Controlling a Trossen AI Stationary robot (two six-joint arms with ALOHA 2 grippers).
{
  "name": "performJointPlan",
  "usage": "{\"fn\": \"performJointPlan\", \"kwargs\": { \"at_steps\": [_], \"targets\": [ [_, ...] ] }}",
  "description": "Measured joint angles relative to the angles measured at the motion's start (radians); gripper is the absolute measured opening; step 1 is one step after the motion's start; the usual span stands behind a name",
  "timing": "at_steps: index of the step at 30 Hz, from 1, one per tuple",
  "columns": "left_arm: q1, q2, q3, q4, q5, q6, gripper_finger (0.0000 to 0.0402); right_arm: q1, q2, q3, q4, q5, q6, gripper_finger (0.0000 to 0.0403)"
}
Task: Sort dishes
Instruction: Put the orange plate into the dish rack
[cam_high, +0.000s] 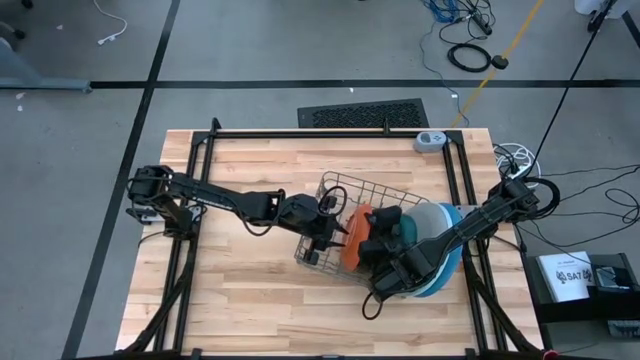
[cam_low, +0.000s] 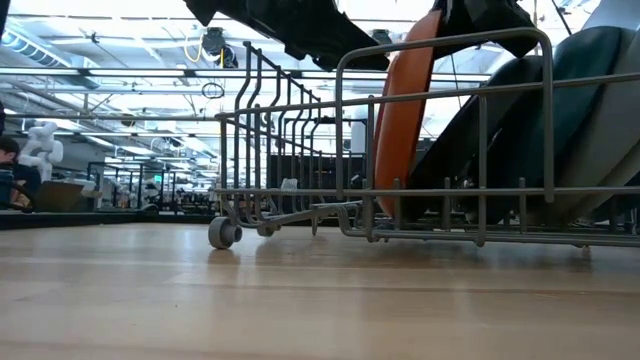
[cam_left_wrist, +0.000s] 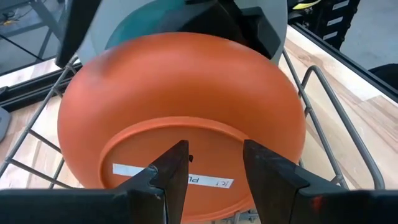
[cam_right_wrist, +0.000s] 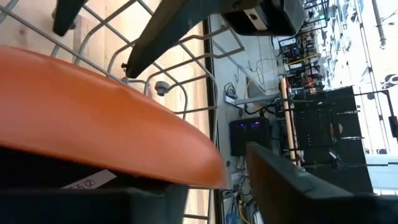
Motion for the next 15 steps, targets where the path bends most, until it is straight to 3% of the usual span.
{"fn": "performJointPlan", "kwargs": {
  "at_steps": [7,15],
  "targets": [
    [0.000,0.000,0.000,0.000,0.000,0.000,0.0154,0.000,0.000,0.000,0.009,-0.074,-0.043,0.0214],
    [0.000,0.000,0.000,0.000,-0.001,0.000,0.0154,0.000,0.000,0.002,0.011,-0.128,-0.045,0.0228]
  ]
}}
